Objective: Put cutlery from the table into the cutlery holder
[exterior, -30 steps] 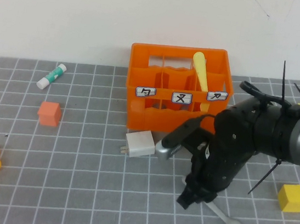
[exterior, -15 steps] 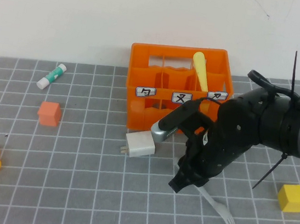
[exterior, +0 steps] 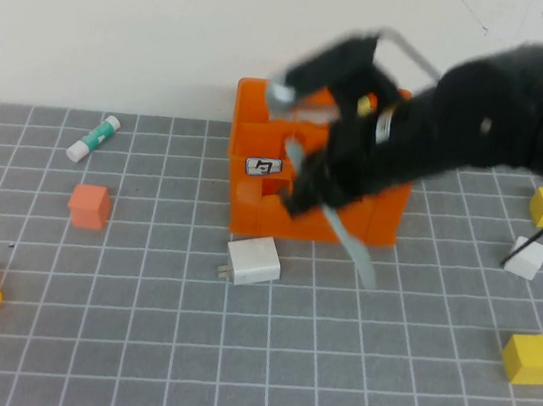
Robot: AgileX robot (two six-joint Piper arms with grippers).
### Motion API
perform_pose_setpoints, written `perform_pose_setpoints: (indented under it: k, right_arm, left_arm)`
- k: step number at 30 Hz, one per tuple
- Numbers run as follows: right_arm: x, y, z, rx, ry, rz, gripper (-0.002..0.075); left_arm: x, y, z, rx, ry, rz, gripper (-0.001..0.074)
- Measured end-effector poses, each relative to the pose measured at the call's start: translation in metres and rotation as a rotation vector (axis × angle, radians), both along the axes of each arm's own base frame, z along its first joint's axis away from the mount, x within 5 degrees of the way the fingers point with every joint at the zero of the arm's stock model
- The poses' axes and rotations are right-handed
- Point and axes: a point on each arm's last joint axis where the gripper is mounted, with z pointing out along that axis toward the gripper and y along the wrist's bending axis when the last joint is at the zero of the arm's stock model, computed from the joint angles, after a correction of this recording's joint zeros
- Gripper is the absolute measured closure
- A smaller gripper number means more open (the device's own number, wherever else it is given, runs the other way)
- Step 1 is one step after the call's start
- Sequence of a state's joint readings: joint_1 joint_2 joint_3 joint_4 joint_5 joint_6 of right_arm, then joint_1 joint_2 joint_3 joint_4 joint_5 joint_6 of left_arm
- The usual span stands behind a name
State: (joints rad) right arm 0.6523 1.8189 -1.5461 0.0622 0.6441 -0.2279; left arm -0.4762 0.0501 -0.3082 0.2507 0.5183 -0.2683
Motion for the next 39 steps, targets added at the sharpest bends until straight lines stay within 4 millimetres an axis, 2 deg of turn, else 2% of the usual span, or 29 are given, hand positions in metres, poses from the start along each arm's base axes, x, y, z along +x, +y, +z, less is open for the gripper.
perform_pose_setpoints:
  k: [5, 11, 13, 18, 21, 24, 39]
  right_arm:
    - [0.015, 0.010, 0.045, 0.191, -0.254, -0.017, 0.0539]
    - [0.028, 0.017, 0.067, 0.373, -0.498, -0.041, 0.0540]
    - [0.033, 0.020, 0.065, 0.407, -0.541, -0.047, 0.0542]
    - [0.044, 0.029, 0.043, 0.409, -0.538, -0.055, 0.0551]
    - [0.050, 0.033, 0.028, 0.400, -0.515, -0.060, 0.0673]
    - [0.053, 0.035, 0.020, 0.392, -0.501, -0.062, 0.0711]
    - [0.051, 0.034, 0.013, 0.349, -0.445, -0.056, 0.0727]
  left_arm:
    - [0.000, 0.000, 0.000, 0.000, 0.000, 0.000, 0.0735]
    - [0.000, 0.000, 0.000, 0.003, -0.001, 0.001, 0.0735]
    - [0.000, 0.000, 0.000, 0.002, -0.003, 0.001, 0.0735]
    - [0.000, 0.000, 0.000, 0.004, -0.003, 0.001, 0.0735]
    - [0.000, 0.000, 0.000, 0.005, -0.004, 0.002, 0.0735]
    - [0.000, 0.000, 0.000, 0.005, -0.004, 0.002, 0.0735]
    - [0.000, 0.001, 0.000, 0.013, -0.008, 0.004, 0.0735]
